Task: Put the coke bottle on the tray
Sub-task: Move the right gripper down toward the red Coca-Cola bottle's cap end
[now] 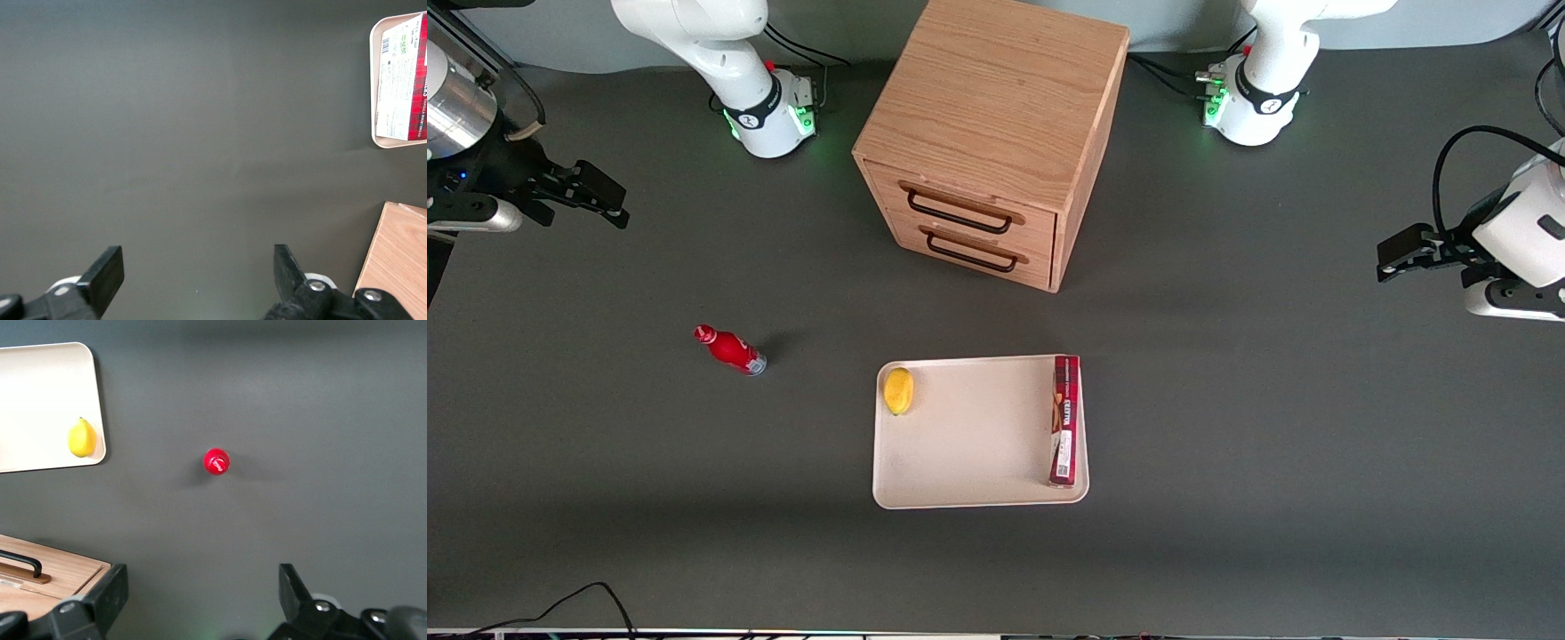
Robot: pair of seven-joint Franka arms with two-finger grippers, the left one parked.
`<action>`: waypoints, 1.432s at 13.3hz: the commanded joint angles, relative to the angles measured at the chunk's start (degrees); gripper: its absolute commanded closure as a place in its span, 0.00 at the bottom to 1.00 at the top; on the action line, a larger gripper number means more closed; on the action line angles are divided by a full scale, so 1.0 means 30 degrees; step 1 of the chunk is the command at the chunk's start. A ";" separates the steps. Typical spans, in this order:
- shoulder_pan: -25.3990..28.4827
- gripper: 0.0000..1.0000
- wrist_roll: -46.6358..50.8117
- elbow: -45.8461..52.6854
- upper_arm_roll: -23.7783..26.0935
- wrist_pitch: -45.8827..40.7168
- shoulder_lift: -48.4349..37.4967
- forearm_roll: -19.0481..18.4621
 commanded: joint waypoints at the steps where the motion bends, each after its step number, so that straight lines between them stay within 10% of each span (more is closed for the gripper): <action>1: -0.0446 0.00 -0.0410 0.0629 0.0227 -0.0554 0.0287 0.0407; 7: -0.0914 0.00 -0.0813 -0.0154 0.0022 -0.0792 0.1048 0.1491; 19: -0.1590 0.00 -0.3574 -0.8481 0.0344 1.2675 0.3738 0.1638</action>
